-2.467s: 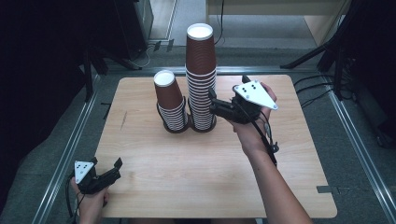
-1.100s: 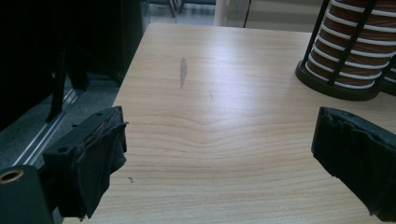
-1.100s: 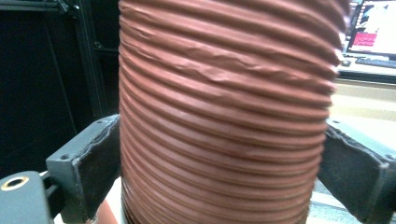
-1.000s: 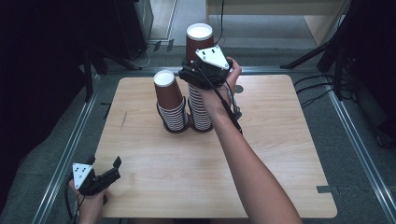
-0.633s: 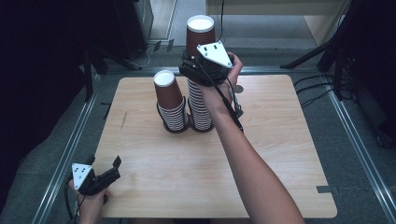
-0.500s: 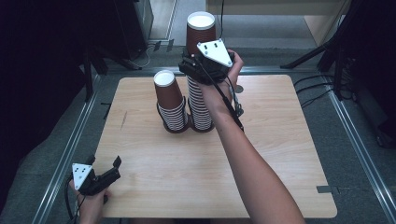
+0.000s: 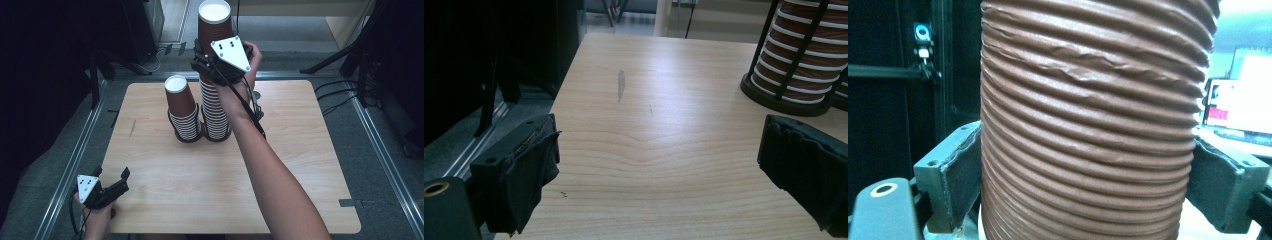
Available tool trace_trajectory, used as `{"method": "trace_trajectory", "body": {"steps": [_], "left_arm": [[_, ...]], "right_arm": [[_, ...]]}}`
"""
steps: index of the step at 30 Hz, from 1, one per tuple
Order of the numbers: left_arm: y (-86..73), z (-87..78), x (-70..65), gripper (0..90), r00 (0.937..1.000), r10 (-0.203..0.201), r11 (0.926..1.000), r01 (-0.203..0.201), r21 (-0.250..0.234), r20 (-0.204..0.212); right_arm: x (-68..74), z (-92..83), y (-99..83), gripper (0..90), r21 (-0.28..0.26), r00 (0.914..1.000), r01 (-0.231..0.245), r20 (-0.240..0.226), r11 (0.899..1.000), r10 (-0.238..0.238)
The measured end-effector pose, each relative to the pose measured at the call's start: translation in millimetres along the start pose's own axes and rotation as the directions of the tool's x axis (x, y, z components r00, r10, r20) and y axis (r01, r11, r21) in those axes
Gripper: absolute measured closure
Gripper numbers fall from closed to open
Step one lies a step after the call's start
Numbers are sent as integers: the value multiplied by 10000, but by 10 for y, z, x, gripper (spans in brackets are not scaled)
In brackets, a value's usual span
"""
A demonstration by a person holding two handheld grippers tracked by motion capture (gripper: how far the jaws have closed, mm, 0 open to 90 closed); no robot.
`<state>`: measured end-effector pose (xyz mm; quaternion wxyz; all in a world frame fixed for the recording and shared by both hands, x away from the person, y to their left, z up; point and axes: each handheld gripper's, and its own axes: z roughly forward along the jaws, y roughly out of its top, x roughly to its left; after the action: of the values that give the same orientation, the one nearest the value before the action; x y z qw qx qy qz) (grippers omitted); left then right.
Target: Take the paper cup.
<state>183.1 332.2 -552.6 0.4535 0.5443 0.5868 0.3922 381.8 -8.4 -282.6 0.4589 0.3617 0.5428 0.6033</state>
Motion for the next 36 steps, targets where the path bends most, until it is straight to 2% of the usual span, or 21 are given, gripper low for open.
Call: {"method": "trace_trajectory", "body": {"steps": [2, 7, 10, 16, 28, 32, 36], "left_arm": [[0, 1, 4, 36, 10000, -17, 10000, 17, 15, 9], [0, 0, 6, 36, 10000, -45, 10000, 45, 23, 18], [-3, 1, 2, 36, 10000, -22, 10000, 21, 29, 13], [-3, 4, 3, 36, 10000, -52, 10000, 52, 53, 11], [-4, 4, -1, 36, 10000, -9, 10000, 10, 38, -5], [-5, 5, -2, 36, 10000, -10, 10000, 10, 39, -7], [-5, 4, -4, 36, 10000, 12, 10000, -12, 55, -22]], "right_arm": [[6, -13, 58, 125, -329, 10000, 13, -30, 9995, -14], [0, -27, 118, 125, -577, 10000, 48, 3, 9983, -47], [-32, -50, 170, 125, -974, 9998, 92, 168, 9952, -76], [-93, -91, 248, 125, -1244, 9997, -25, 253, 9922, 57], [-262, -226, 330, 125, -1385, 9980, 53, 625, 9903, 34], [-331, -284, 307, 124, -1366, 9971, 319, 730, 9901, -221], [-416, -351, 261, 124, -1280, 9963, 224, 851, 9915, -115]]}}
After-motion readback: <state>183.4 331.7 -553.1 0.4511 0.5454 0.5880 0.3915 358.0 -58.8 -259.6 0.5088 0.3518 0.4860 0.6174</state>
